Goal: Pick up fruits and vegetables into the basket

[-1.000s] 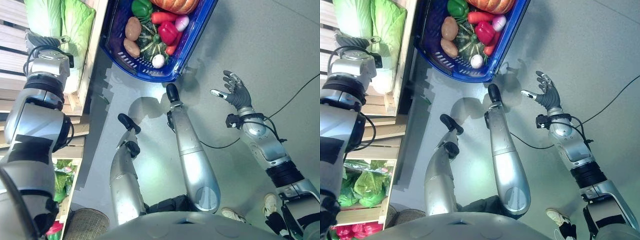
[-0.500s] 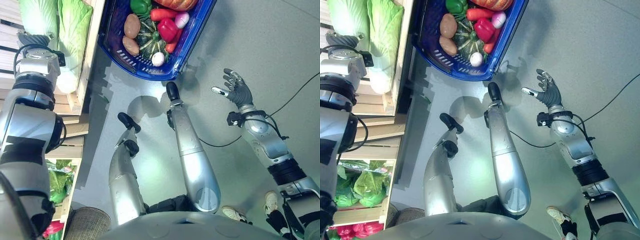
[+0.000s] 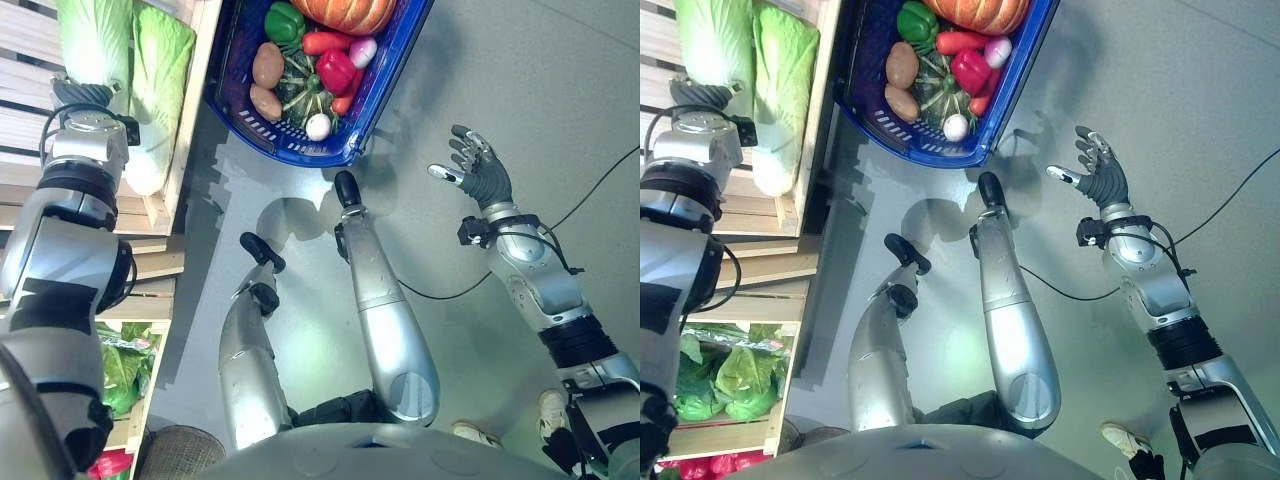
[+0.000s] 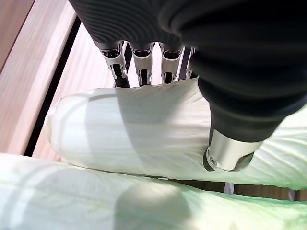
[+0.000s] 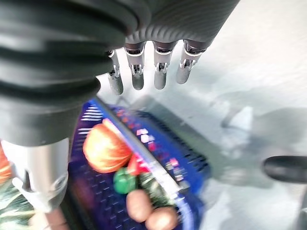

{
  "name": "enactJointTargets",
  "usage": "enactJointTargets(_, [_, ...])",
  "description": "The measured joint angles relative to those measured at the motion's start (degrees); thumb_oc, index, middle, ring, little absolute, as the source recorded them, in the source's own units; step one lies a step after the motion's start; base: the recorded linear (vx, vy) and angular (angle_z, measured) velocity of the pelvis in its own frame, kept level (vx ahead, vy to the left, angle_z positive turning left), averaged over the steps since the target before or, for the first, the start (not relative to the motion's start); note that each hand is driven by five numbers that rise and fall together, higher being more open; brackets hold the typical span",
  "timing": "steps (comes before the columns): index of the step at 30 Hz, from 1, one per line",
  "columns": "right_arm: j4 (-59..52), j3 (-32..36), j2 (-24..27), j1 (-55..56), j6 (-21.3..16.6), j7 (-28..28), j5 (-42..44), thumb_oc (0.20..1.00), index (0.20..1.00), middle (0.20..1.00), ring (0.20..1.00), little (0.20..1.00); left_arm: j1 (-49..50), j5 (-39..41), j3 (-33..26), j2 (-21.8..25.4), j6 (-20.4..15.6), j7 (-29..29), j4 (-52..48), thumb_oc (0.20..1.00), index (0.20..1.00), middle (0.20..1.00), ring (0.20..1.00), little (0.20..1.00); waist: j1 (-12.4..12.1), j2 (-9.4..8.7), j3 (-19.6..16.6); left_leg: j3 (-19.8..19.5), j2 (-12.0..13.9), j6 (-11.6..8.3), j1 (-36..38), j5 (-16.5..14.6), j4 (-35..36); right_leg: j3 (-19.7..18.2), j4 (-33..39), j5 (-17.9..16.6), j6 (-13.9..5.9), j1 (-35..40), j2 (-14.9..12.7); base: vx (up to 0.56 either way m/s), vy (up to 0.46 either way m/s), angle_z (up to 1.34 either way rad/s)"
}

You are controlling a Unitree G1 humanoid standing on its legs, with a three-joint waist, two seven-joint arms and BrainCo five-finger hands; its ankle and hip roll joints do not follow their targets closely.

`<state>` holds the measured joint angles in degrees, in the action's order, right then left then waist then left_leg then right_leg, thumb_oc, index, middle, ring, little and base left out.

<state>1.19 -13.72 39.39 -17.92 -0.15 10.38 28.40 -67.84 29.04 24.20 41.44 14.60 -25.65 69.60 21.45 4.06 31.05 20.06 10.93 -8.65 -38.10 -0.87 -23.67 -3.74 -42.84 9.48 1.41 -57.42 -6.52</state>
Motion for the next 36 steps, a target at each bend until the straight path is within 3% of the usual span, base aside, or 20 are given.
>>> enactJointTargets(5, [-1.8,0.91,0.07,1.33,-0.75,-2.68,-0.34,1.0,1.0,1.0,1.0,1.0,6.21,0.06,-3.97,-1.04,-2.79,1.28,-3.56,0.2,0.2,0.2,0.2,0.2,-0.25,-0.01,0.0,-0.03,-0.12,-0.02,4.04,0.02,1.0,0.77,0.94,0.07,-0.08,4.35,-0.22,-0.02,0.038,0.02])
enactJointTargets(12, [-4.23,4.7,0.16,5.11,-4.75,-5.02,-2.23,1.0,1.0,1.0,1.0,1.0,18.15,0.2,-8.93,-4.42,-11.18,3.6,-13.39,0.2,0.2,0.2,0.2,0.2,-2.02,0.0,0.0,-0.93,-1.0,0.17,10.48,0.79,3.48,2.04,2.44,0.33,-0.45,11.32,-1.17,-0.02,0.031,0.09])
enactJointTargets(18, [-6.52,6.21,0.01,4.59,-5.89,-7.21,-2.71,1.0,1.0,1.0,1.0,1.0,29.3,0.04,-9.16,-10.05,-16.32,4.58,-24.19,0.2,0.2,0.2,0.2,0.2,-5.44,0.09,0.04,-3.25,-1.25,0.24,16.06,1.65,5.16,4.85,4.48,0.36,-0.51,18.91,-1.73,-0.01,-0.044,0.18])
enactJointTargets(24, [-7.29,6.0,-0.48,-0.74,-4.57,-6.96,-2.08,1.0,1.0,1.0,1.0,1.0,34.36,-5.37,-9.03,-11.4,-19.93,2.4,-32.63,0.2,0.2,0.2,0.2,0.2,-9.77,0.26,0.14,-5.81,-0.87,0.38,19.49,2.1,5.16,7.75,6.28,0.28,-0.58,25.07,-1.98,-0.05,-0.139,0.19])
enactJointTargets(30, [-7.84,3.54,-7.4,-5.35,-1.39,-6.42,5.69,1.0,1.0,1.0,1.0,1.0,35.31,-12.68,-8.81,-11.3,-21.1,1.07,-41.24,0.2,0.2,0.2,0.2,0.2,-13.41,0.32,0.19,-7.99,-0.78,0.54,21.85,2.05,5.11,10.43,7.92,0.28,-0.88,30.05,-2.58,0.02,-0.134,0.2])
enactJointTargets(36, [-7.83,-1.44,-12.25,-9.6,-0.78,-3.57,8.76,1.0,1.0,1.0,1.0,1.0,35.46,-16.53,-8.16,-11.42,-22.17,1.0,-47.52,0.2,0.2,0.2,0.2,0.2,-16.54,0.12,0.12,-9.43,-0.73,0.91,24.83,1.74,5.37,12.58,10.21,0.2,-1.23,35.57,-2.8,0.05,-0.099,0.18])
